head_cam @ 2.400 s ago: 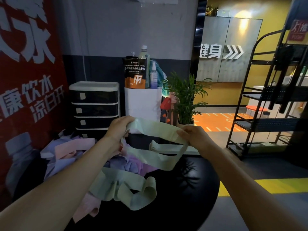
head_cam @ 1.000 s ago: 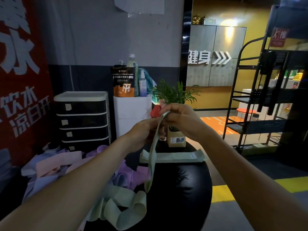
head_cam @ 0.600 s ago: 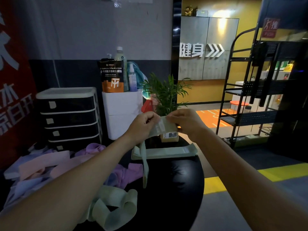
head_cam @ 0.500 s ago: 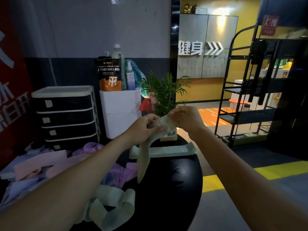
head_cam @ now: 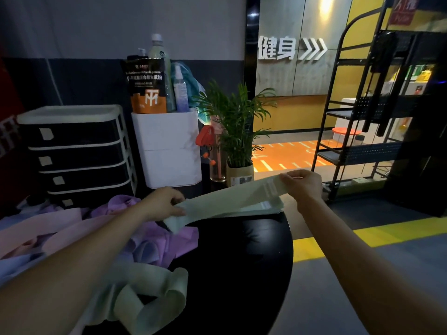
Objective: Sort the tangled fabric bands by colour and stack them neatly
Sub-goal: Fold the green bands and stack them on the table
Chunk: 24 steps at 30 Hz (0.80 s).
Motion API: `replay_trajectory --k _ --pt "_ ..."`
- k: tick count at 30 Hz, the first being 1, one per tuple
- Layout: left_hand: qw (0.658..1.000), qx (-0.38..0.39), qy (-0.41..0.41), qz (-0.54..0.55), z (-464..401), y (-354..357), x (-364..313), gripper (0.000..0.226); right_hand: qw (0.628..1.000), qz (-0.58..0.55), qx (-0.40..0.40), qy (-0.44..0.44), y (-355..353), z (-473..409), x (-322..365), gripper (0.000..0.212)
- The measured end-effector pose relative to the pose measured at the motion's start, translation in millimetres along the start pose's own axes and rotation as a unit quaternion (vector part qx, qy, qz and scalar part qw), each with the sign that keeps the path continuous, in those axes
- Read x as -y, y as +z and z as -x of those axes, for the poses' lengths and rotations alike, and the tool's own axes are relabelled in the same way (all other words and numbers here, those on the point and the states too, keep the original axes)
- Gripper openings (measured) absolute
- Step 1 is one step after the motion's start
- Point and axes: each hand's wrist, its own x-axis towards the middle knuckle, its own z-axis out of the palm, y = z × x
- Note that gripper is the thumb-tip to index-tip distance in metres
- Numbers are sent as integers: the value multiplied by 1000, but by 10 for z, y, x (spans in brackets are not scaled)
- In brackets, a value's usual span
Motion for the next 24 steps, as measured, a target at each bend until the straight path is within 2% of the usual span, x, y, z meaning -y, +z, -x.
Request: replay_trajectory --k 6,10,14,16,19,22,24 --pt "989 -13 -59 133 -153 151 293 19 999 18 -8 36 65 -185 -361 20" --pt "932 -10 -153 329 -274 246 317 14 998 34 -14 44 115 -321 -499 16" --pt "880 -103 -185 425 -486 307 309 15 998 44 8 46 183 -482 -582 8" --pt "859 -159 -194 447 -621 350 301 19 997 58 11 46 227 -556 -613 17" --pt "848 -200 -199 448 -787 441 322 21 996 87 5 34 284 -652 -654 27" --pt "863 -212 -204 410 -878 543 398 21 993 116 3 16 324 -722 -698 26" --pt "876 -212 -209 379 -882 599 449 23 991 133 3 0 347 -758 -739 18"
